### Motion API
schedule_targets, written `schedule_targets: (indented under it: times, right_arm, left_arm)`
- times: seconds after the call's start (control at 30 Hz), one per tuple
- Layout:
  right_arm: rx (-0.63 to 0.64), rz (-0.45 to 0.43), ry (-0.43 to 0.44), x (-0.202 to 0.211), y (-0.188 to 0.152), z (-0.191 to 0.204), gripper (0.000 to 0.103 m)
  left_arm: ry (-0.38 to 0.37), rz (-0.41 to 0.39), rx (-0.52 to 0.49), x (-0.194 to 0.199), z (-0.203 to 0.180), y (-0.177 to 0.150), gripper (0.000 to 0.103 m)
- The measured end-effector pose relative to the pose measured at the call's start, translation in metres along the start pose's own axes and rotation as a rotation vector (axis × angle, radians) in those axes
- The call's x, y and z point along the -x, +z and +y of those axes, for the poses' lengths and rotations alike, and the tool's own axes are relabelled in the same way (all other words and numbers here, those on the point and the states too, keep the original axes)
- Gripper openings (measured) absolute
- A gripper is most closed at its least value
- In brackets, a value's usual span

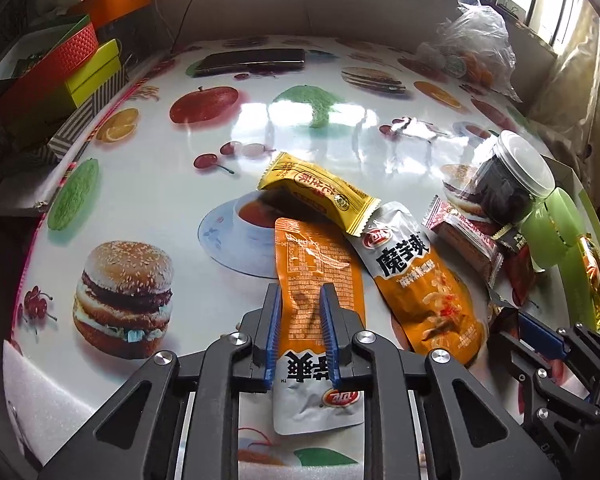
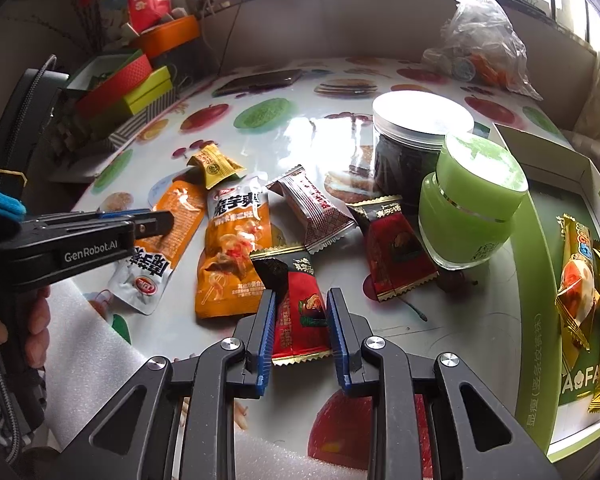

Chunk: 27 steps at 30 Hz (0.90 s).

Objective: Organize snacks
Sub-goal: 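Lift and carry both held snacks toward the green gift box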

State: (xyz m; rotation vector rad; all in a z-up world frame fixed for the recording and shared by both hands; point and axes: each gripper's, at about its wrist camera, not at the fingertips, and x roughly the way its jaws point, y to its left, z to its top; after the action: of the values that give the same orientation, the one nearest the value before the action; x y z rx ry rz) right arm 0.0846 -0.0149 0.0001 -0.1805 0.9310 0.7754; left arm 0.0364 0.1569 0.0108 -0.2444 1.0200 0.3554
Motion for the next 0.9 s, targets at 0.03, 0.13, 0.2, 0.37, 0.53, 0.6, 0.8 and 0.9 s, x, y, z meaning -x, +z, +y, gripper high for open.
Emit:
schedule_targets:
  times: [0.03,0.13,0.2,0.37,0.53,0.6,0.8,0.9]
  right_arm:
    - [0.001,-0.002,-0.001,0.0,0.0,0.0,0.024]
    - [0.0,-0.002,0.0,0.001,-0.001,0.001,0.024]
    - [0.001,-0.003,-0.002,0.001,-0.001,0.002,0.024]
    - [-0.003,-0.015,0.007,0.004,-0.002,0.004,0.024]
    - [-0.019,-0.027,0.008,0.008,-0.003,0.002,0.024]
    - [-0.028,-0.027,0.007,0.008,-0.004,0.0,0.024]
    - [-0.039,-0.025,0.011,0.007,-0.004,0.0,0.024]
    - [-0.038,-0.026,0.01,0.007,-0.004,0.0,0.024]
  left_arm:
    - [-0.007,-0.001,0.006,0.0,0.001,0.0,0.019]
    - [-0.043,-0.005,0.03,0.002,0.006,-0.002,0.02]
    - [-0.057,-0.012,0.03,0.005,0.007,-0.004,0.019]
    - [-0.097,-0.024,0.029,0.012,0.003,-0.004,0.007]
    - [-0.135,-0.036,0.016,0.017,-0.007,-0.004,0.004]
    - [-0.188,-0.012,0.035,0.013,-0.008,-0.004,0.004]
    - [-0.302,0.002,0.075,0.012,-0.013,-0.005,0.005]
    - [-0.33,0.031,0.07,0.007,-0.018,-0.007,0.007]
